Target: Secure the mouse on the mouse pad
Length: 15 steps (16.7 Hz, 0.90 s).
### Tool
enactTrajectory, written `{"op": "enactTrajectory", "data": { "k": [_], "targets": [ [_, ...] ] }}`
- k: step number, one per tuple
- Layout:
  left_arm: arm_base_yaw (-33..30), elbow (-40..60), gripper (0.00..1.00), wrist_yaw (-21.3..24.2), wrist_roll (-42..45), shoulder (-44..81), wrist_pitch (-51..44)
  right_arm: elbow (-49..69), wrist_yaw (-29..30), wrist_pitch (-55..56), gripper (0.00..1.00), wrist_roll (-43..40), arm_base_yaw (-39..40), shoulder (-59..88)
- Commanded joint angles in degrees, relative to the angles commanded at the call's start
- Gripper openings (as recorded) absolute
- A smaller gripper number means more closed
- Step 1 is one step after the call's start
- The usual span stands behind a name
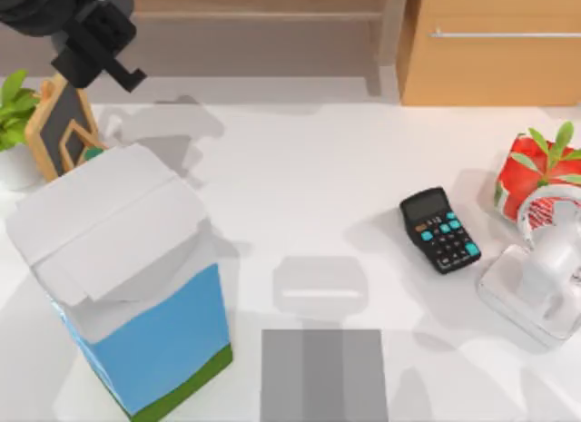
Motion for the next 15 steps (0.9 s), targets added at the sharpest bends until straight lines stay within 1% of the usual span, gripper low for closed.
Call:
{"op": "enactTrajectory", "data": {
  "k": [4, 9, 12, 15],
  "targets": [
    [-11.5, 2.6, 0.00, 0.6, -26.1, 4.9, 0.3, 0.0, 0.0, 0.0, 1.00, 0.0, 0.0, 0.0],
    [-26.1, 0.9, 0.00, 4.6, -56.1, 12.7, -1.9, 0.0, 0.0, 0.0, 1.00, 0.0, 0.0, 0.0],
    [-33.0, -1.8, 0.00, 7.6, -70.7, 17.1, -3.9, 0.0, 0.0, 0.0, 1.00, 0.0, 0.0, 0.0],
    [-36.8, -5.0, 0.00, 9.7, -81.1, 20.0, -6.2, 0.0, 0.0, 0.0, 1.00, 0.0, 0.0, 0.0]
  ]
}}
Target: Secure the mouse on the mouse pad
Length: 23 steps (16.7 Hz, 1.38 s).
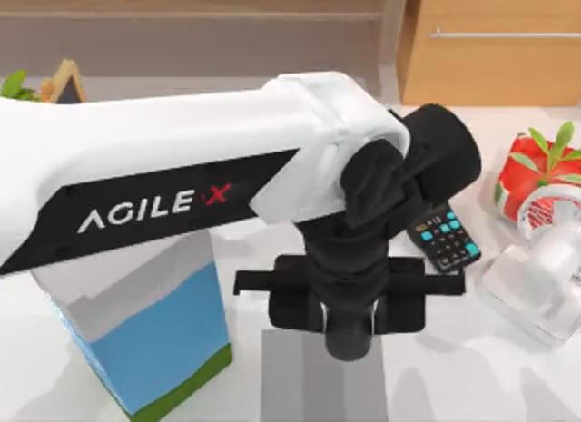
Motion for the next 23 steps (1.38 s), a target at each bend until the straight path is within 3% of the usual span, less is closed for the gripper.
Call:
{"op": "enactTrajectory", "data": {
  "k": [4, 23],
  "targets": [
    [-0.7, -2.9, 0.00, 0.8, -5.6, 1.4, -2.0, 0.0, 0.0, 0.0, 1.00, 0.0, 0.0, 0.0],
    [-0.7, -4.9, 0.00, 0.0, -5.4, 1.7, 5.5, 0.0, 0.0, 0.0, 1.00, 0.0, 0.0, 0.0]
  ]
}}
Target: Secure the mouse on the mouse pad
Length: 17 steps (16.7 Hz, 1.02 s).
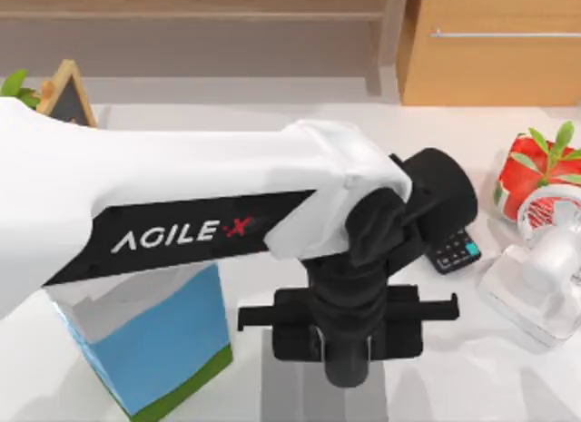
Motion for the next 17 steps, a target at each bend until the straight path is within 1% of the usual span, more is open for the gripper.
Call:
{"op": "enactTrajectory", "data": {
  "k": [7, 11, 17],
  "targets": [
    [0.2, -4.0, 0.00, 0.8, 0.0, 2.9, 1.9, 0.0, 0.0, 0.0, 1.00, 0.0, 0.0, 0.0],
    [0.2, -4.0, 0.00, 0.8, 0.0, 2.9, 1.9, 0.0, 0.0, 0.0, 1.00, 0.0, 0.0, 0.0],
    [0.2, -4.0, 0.45, 0.8, 0.0, 2.9, 1.9, 0.0, 0.0, 0.0, 1.00, 0.0, 0.0, 0.0]
  ]
}}
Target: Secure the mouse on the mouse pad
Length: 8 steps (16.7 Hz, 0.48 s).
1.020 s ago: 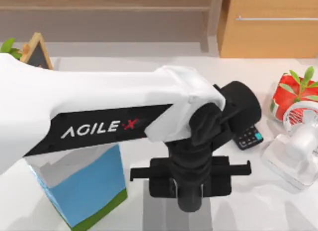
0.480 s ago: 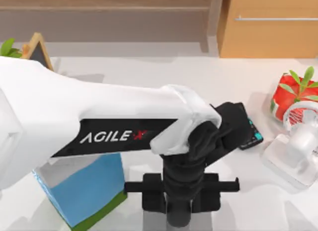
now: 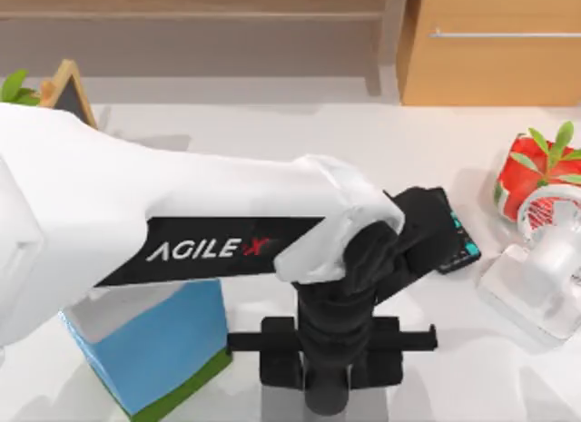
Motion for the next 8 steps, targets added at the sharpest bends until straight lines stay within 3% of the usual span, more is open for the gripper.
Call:
{"op": "enactTrajectory", "data": {
  "k": [7, 8],
  "targets": [
    [0.0, 0.0, 0.98, 0.0, 0.0, 0.0, 0.0, 0.0, 0.0, 0.0, 1.00, 0.0, 0.0, 0.0],
    [0.0, 0.0, 1.00, 0.0, 0.0, 0.0, 0.0, 0.0, 0.0, 0.0, 1.00, 0.0, 0.0, 0.0]
  ]
}}
